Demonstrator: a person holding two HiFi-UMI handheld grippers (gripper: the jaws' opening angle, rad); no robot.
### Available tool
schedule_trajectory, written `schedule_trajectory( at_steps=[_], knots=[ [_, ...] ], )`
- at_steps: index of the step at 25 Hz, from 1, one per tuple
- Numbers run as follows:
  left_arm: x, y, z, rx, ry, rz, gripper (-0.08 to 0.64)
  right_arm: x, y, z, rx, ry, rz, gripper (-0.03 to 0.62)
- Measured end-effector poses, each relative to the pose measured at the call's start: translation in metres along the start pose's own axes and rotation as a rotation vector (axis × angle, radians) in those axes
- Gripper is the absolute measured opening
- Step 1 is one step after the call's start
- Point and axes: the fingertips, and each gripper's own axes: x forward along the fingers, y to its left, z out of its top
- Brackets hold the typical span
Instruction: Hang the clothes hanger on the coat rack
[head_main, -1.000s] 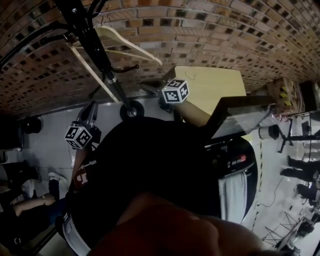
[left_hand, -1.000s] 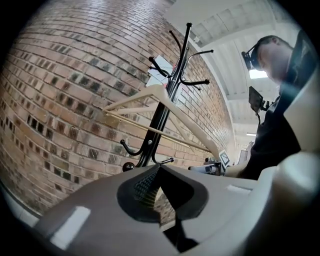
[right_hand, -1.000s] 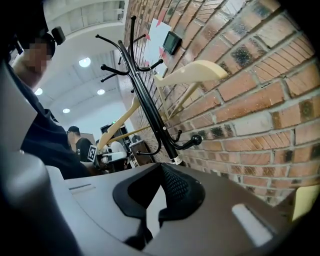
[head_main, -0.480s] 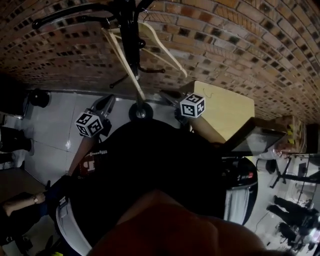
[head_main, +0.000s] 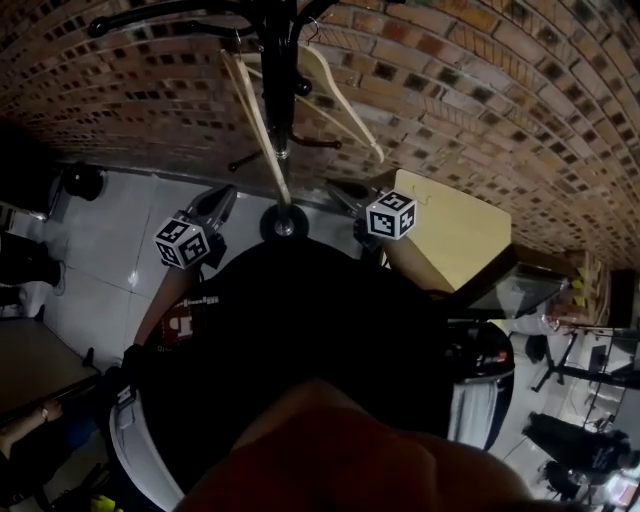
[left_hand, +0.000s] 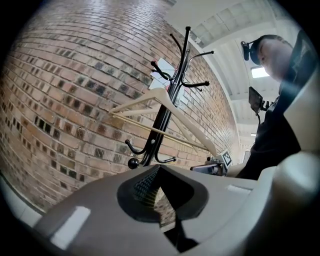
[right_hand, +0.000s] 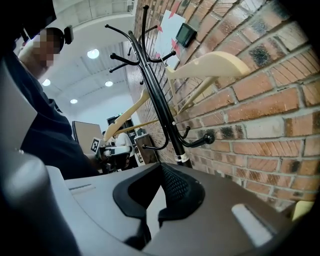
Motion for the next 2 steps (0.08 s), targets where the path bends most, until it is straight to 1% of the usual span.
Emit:
schedule_trajectory(
  at_steps=[2],
  knots=[
    [0.0007,0.0012,0.0014,0.004,0.001,0.0,-0.008,0.0009,0.0,0.0005,-0.003,0.001,0.002,0.012]
  ],
)
